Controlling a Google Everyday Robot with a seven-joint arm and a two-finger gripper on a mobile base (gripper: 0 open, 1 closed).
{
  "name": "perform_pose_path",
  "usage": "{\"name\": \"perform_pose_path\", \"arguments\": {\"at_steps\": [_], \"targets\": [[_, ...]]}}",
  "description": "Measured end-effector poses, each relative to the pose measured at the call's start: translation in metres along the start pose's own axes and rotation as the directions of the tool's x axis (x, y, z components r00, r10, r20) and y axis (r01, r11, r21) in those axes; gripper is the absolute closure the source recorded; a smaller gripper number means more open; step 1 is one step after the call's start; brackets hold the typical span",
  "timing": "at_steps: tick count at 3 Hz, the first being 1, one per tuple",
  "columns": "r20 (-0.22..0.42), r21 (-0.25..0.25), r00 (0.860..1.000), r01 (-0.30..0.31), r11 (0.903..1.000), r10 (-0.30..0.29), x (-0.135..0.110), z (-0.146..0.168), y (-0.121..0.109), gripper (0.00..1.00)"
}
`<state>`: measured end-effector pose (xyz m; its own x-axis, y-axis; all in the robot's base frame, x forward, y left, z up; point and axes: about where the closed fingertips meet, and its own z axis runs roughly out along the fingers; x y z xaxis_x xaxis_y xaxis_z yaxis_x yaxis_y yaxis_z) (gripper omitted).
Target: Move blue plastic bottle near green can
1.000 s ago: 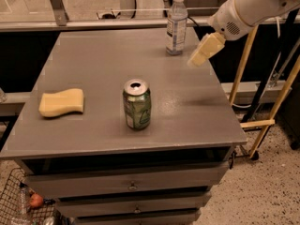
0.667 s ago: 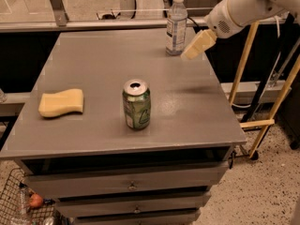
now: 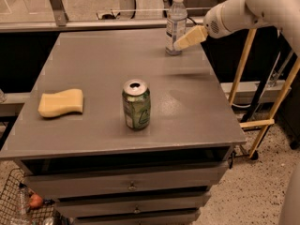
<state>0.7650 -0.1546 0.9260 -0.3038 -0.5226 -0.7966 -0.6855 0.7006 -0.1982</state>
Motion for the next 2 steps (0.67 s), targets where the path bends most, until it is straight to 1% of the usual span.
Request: {"name": "perform_pose_path", "arguments": {"at_steps": [1, 2], "targets": [[0.061, 0.012, 0.997, -0.051, 0.9986, 0.05, -0.015, 0.022, -0.009, 0.0], [0.094, -0.01, 0.993, -0.065, 0.9979, 0.065, -0.032, 0.041, -0.007, 0.0]]}}
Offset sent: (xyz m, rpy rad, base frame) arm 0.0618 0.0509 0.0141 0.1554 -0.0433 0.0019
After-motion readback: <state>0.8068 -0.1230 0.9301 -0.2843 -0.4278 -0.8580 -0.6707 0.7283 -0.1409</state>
